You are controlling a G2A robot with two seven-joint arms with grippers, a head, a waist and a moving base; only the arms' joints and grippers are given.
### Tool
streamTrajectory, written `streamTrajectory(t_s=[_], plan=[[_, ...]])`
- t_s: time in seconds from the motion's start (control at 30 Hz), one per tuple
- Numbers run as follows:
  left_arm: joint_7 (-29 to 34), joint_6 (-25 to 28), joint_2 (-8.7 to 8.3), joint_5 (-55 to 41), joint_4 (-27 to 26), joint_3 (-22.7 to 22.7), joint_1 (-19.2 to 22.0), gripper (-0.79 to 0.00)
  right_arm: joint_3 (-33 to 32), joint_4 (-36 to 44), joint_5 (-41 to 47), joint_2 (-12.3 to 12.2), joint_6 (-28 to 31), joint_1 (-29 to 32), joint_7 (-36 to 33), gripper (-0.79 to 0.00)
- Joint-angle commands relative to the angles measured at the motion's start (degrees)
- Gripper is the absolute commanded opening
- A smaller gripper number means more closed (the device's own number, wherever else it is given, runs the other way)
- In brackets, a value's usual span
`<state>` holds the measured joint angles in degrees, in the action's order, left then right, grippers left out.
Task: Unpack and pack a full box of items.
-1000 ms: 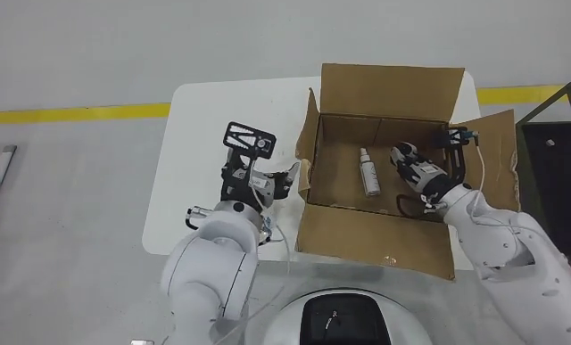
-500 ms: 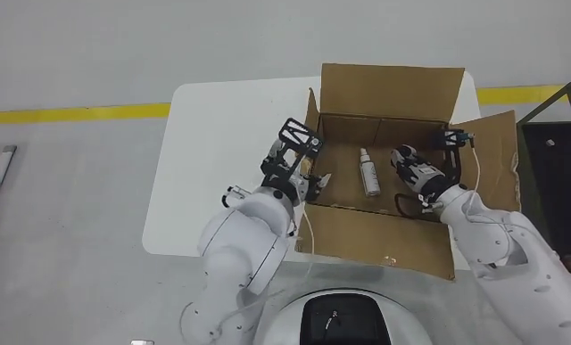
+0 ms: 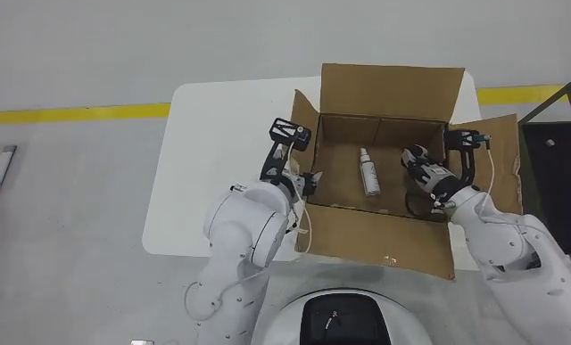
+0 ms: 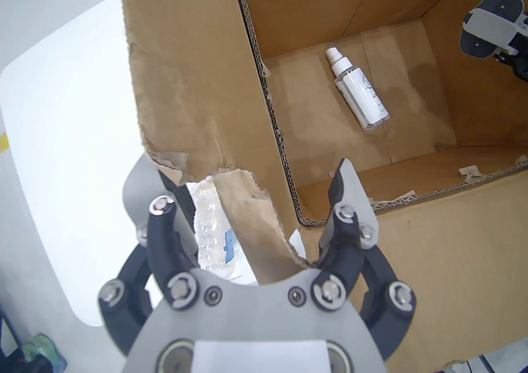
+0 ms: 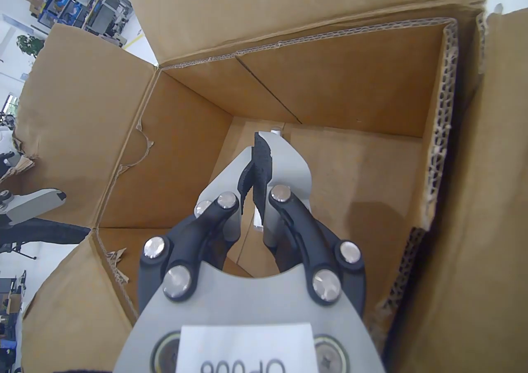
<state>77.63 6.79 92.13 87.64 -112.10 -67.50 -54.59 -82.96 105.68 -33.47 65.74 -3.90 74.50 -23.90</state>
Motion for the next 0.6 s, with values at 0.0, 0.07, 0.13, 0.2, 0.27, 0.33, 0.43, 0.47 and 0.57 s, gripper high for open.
streamTrajectory(t_s=[0.0,0.07,0.13,0.2,0.27,0.33,0.43,0.47,0.57], plan=[[0.7,-2.6,0.03,-0.3,-0.1,-0.5,-0.5,-0.785,0.0,0.1,0.0,0.0,-0.2,-0.2,0.0,-0.785],[0.7,-4.6,0.11,-1.8,-0.4,-0.9,-1.0,-0.785,0.1,0.2,0.0,0.1,-0.2,-0.3,0.1,-0.785],[0.5,-5.7,0.12,-2.7,-0.9,-1.1,-1.6,-0.785,0.2,0.2,-0.1,0.1,-0.4,-0.3,0.2,-0.785],[0.1,-7.0,0.14,-4.0,-1.6,-1.2,-2.4,-0.785,0.1,0.5,0.2,0.2,-0.7,-0.4,0.3,-0.785],[-0.2,-7.9,0.13,-4.3,-2.4,-1.1,-3.1,-0.785,-0.1,0.8,0.4,0.2,-0.8,-0.6,0.3,-0.785],[-0.8,-9.7,0.19,-5.8,-3.3,-1.2,-4.0,-0.785,-0.6,0.8,0.8,0.2,-0.8,-0.8,0.2,-0.785],[-1.7,-12.4,0.33,-8.8,-4.7,-1.2,-5.3,-0.785,-1.3,0.8,2.6,0.2,-0.1,-1.1,-0.3,-0.785],[-1.9,-13.1,0.32,-8.9,-4.9,-1.2,-5.6,-0.785,-1.7,0.8,3.6,0.2,0.2,-1.3,-0.4,-0.785],[-2.9,-15.3,0.35,-9.3,-5.7,-0.9,-6.7,-0.785,-2.5,0.7,4.7,0.1,1.2,-1.6,-1.7,-0.785]])
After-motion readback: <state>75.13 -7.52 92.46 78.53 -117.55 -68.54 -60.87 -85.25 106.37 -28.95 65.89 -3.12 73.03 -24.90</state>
